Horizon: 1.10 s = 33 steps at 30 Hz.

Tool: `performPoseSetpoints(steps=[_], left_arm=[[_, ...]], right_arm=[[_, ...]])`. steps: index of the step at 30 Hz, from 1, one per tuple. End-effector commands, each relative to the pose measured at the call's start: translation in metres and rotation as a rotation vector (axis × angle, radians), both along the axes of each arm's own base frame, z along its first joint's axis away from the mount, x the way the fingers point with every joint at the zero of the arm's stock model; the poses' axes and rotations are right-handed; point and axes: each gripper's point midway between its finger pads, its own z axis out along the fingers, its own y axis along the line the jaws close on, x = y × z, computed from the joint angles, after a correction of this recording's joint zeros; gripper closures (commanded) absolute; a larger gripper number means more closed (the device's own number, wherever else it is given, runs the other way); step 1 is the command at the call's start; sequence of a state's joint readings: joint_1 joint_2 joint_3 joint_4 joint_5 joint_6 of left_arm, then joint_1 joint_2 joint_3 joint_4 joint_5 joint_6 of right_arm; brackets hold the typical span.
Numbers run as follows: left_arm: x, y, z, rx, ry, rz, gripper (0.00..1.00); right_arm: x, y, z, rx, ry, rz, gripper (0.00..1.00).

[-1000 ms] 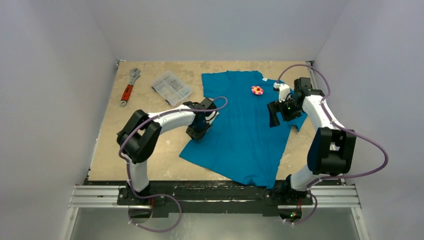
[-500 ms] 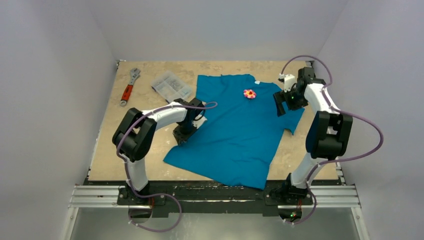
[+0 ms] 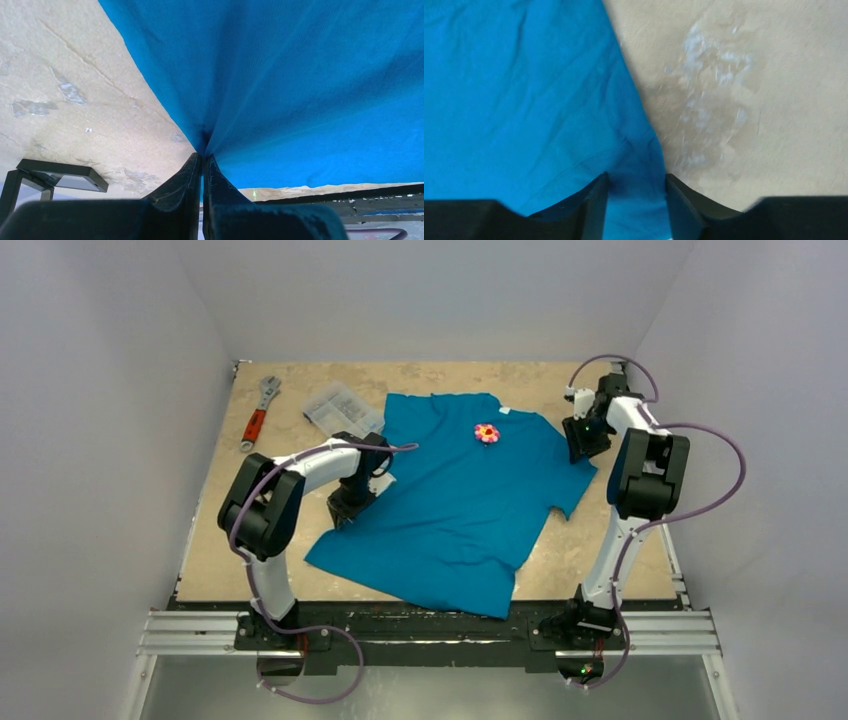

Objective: Remove the brooch from the garment

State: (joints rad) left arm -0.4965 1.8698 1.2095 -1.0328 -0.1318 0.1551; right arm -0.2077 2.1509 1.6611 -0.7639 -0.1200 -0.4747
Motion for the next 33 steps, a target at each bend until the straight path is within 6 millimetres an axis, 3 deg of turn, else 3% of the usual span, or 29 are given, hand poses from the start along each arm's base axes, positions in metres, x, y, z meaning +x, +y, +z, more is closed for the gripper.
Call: performPoseSetpoints(steps=[1, 4, 6, 11, 16, 19, 24, 27, 29, 30, 31, 32, 33], left_arm=[[0.009, 0.019, 0.016, 0.041, -0.029, -0.028, 1.00], [0.013, 0.026, 0.017, 0.058, -0.024, -0.039, 1.00], [0.017, 0.030, 0.019, 0.069, -0.026, -0.050, 1.00], [0.036, 0.040, 0.026, 0.106, -0.067, -0.095, 1.00], [0.069, 0.035, 0.034, 0.120, -0.121, -0.161, 0.98], [0.095, 0.028, 0.041, 0.124, -0.149, -0.202, 0.97], [0.133, 0.020, 0.044, 0.153, -0.174, -0.257, 0.93], [0.138, 0.025, 0.042, 0.173, -0.169, -0.272, 0.84], [0.133, 0.018, 0.053, 0.091, -0.179, -0.237, 0.60], [0.127, 0.006, 0.065, 0.000, -0.195, -0.221, 0.44], [0.119, -0.008, 0.080, -0.097, -0.221, -0.207, 0.34], [0.109, -0.024, 0.096, -0.207, -0.240, -0.202, 0.29], [0.097, -0.042, 0.110, -0.319, -0.250, -0.207, 0.26]], right_arm=[[-0.027, -0.003, 0.001, -0.064, 0.027, 0.045, 0.60], [-0.059, -0.009, -0.017, -0.098, 0.108, 0.079, 0.88], [-0.078, -0.013, -0.020, -0.108, 0.137, 0.089, 1.00], [-0.131, -0.026, -0.013, -0.116, 0.179, 0.090, 1.00], [-0.189, -0.034, -0.005, -0.107, 0.231, 0.098, 1.00], [-0.226, -0.021, -0.005, -0.071, 0.279, 0.139, 1.00], [-0.264, 0.001, -0.001, -0.013, 0.312, 0.207, 1.00], [-0.277, 0.006, 0.004, 0.004, 0.333, 0.247, 1.00], [-0.271, 0.004, 0.014, -0.011, 0.301, 0.278, 1.00], [-0.260, 0.002, 0.021, -0.019, 0.262, 0.264, 0.88], [-0.246, 0.001, 0.030, -0.013, 0.217, 0.249, 0.70], [-0.230, 0.002, 0.041, 0.002, 0.165, 0.241, 0.43], [-0.214, 0.004, 0.052, 0.026, 0.115, 0.241, 0.30]])
